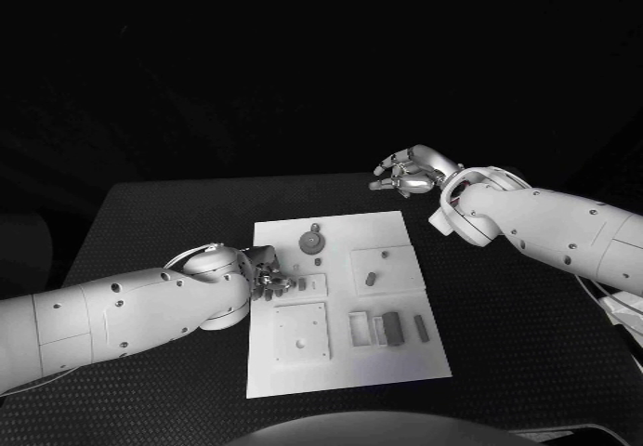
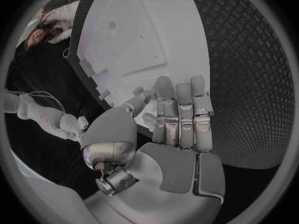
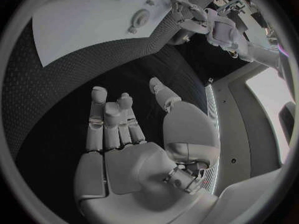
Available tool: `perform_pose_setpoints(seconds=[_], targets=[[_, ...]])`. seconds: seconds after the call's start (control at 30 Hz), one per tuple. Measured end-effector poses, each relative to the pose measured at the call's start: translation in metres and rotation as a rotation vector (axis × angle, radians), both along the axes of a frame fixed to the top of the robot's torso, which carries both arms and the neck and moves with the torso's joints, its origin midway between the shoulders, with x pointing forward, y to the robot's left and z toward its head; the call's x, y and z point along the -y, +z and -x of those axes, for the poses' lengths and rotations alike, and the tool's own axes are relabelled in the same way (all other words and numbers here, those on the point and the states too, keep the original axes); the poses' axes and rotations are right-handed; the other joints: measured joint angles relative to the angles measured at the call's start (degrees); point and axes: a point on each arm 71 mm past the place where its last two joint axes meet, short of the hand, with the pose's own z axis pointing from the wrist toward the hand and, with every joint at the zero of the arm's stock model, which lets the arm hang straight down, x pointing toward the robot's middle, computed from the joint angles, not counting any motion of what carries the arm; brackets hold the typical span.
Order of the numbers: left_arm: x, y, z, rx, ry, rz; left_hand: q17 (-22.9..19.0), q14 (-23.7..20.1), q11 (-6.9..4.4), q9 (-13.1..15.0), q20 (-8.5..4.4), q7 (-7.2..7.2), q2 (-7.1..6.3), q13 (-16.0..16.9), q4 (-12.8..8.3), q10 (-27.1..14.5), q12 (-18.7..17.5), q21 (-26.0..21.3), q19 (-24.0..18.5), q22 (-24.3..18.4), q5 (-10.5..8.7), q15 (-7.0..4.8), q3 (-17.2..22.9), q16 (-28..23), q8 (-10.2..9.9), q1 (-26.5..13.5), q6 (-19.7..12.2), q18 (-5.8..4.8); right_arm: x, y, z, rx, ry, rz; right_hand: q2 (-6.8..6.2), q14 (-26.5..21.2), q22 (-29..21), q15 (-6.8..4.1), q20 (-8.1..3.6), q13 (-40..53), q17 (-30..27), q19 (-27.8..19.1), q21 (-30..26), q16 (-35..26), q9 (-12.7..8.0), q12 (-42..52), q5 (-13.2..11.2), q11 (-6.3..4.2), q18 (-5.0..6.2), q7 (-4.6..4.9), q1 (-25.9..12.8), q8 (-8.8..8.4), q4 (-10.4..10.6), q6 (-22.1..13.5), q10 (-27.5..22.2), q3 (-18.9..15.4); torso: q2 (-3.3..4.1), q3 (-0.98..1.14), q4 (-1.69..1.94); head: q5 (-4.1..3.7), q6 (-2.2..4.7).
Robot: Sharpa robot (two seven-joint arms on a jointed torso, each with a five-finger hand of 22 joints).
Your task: Assemble the parts on the task board
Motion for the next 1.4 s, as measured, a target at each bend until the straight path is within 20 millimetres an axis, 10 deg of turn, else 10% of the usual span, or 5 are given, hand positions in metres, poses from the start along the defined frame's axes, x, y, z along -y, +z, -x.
perform_pose_setpoints(seconds=[0.3,1.03,1.4], targets=[[-0.005,-0.002,0.000,-0.011,0.010,-0.002,-0.37,-0.85,-0.08,0.24,-0.04,0.27,-4.26,-0.31,1.84,-0.16,0.23,0.00,-0.84,-0.01,0.00,-0.13,-4.49,0.44,-0.60,-4.25,-0.74,0.00,0.001,0.000,0.000,0.000,-0.002,0.004,-0.17,-0.20,-0.01,0.20,0.08,-0.05,0.00,-0.08,0.00,-0.22,-0.15,0.00,0.00,0.22,-0.12,0.27,-0.16,0.00,0.00,-0.27,-0.20,0.00,0.01,-0.04,0.02,-0.07,0.01],[-0.021,-0.001,-0.005,-0.067,0.107,0.087,-1.90,-5.11,1.73,0.42,0.69,1.99,-7.51,-1.67,3.57,-4.79,-1.13,-1.62,-4.43,0.06,0.00,0.59,-4.69,-1.11,-3.09,-2.98,-4.85,0.00,0.002,-0.001,-0.001,0.002,-0.003,0.012,-0.32,-0.43,-0.02,0.45,0.28,-0.17,-0.17,-0.72,-0.45,-0.51,-0.19,-0.01,0.00,0.43,-0.57,0.27,-0.29,-0.20,-0.17,-0.27,-0.39,0.17,-0.03,-0.08,0.06,-0.20,0.24],[-0.035,0.007,-0.018,-0.182,0.240,0.312,-5.88,-11.43,5.82,-3.49,4.02,5.57,-2.98,-5.86,-2.54,-11.10,-7.63,-7.33,-11.00,-1.67,0.49,4.32,-6.34,-6.95,-7.94,2.61,-10.60,0.00,0.003,-0.007,0.000,-0.006,-0.004,0.022,0.18,-2.17,-0.02,0.34,1.02,-1.35,-0.87,-2.27,-1.67,-2.01,0.21,-1.25,0.00,0.23,-0.61,0.23,0.96,0.31,-2.56,-0.23,-1.45,0.64,-0.05,-0.04,0.08,-0.19,0.90]])
